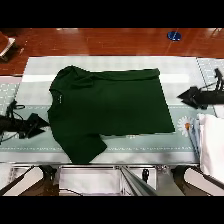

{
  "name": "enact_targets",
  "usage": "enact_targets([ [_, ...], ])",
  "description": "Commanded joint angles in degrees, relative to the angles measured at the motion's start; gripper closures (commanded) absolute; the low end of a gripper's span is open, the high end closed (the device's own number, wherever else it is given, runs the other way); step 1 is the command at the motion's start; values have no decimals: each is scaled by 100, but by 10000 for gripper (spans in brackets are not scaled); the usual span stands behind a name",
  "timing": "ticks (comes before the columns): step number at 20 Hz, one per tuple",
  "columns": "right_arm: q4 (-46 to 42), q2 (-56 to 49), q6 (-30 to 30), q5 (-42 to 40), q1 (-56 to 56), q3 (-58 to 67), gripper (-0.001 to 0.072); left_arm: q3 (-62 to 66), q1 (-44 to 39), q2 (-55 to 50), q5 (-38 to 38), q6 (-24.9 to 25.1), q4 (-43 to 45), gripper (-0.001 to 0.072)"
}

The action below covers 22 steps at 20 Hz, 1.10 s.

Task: Fold the shirts.

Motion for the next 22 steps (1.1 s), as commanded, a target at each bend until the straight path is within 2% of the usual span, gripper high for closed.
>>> enact_targets([
  [1, 138, 721, -105, -291, -22, -1102, 300, -546, 216, 70, -258, 105, -125, 201],
  [4, 138, 761, -98, -299, -22, -1257, 300, -833, 212, 68, 66, 192, -723, 201],
  [7, 170, 761, -92, -195, -22, -1263, 300, -1091, 208, 68, 210, 341, -750, 201],
  [12, 184, 761, -70, -280, -22, -1263, 300, -1436, -24, 68, 713, 321, -756, 203],
  [13, 177, 758, -28, -321, -24, -1263, 300, -1447, -166, 68, 833, 319, -769, 244],
  [15, 85, 750, 118, -529, -28, -1261, 299, -1445, -446, 68, 1008, 328, -973, 557],
  [16, -61, 750, 275, -688, -28, -1261, 300, -1445, -595, 70, 1113, 334, -1104, 630],
  [18, -643, 750, 726, -894, -28, -1261, 300, -1443, -824, 70, 1252, 341, -1193, 689],
  [22, -1805, 748, 1259, -752, -28, -1261, 299, -1443, -887, 70, 1263, 472, -1198, 689],
])
